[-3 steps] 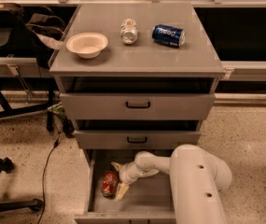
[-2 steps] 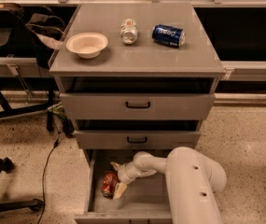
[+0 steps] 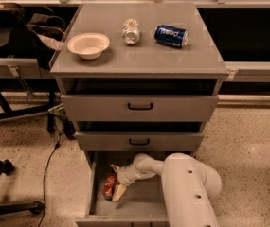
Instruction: Pick coke can from bottom drawer and place on counter
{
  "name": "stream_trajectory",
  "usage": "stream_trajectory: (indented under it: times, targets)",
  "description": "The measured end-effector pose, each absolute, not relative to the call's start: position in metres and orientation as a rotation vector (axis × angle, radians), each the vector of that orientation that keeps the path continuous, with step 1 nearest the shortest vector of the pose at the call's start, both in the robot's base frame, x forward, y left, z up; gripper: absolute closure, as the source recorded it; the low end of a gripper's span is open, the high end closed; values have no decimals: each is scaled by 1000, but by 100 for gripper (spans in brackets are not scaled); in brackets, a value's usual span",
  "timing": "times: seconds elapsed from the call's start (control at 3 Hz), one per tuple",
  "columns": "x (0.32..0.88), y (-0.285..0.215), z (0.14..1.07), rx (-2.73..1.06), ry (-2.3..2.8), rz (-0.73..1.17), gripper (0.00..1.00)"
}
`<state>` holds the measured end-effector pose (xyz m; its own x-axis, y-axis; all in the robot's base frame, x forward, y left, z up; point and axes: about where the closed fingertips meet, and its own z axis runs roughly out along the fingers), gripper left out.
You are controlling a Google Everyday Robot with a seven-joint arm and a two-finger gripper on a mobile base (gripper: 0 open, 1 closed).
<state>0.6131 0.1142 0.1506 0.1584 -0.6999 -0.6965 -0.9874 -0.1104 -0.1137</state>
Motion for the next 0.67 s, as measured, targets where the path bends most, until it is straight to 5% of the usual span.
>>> stream_trajectory:
  times: [0.67]
  targets:
    - [613, 123, 139, -1869, 1608, 697, 0]
